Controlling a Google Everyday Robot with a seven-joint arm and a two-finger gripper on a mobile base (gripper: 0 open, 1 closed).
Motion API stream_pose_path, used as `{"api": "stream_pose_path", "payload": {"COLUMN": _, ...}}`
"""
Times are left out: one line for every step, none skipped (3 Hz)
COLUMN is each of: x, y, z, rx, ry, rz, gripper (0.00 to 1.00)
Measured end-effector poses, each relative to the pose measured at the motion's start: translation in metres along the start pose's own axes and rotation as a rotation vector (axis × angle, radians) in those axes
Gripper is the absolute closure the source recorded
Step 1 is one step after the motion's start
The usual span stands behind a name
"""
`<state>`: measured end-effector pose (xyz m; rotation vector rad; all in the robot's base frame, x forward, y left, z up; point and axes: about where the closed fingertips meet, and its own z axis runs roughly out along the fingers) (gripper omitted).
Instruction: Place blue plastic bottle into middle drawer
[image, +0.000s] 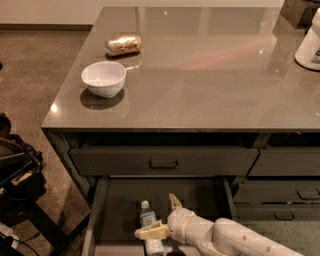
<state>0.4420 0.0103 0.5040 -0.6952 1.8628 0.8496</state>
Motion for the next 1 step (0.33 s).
{"api": "stream_pose_path", "payload": {"x": 0.0, "y": 0.0, "z": 0.0, "rx": 0.0, "ry": 0.0, "rz": 0.0, "gripper": 0.0}}
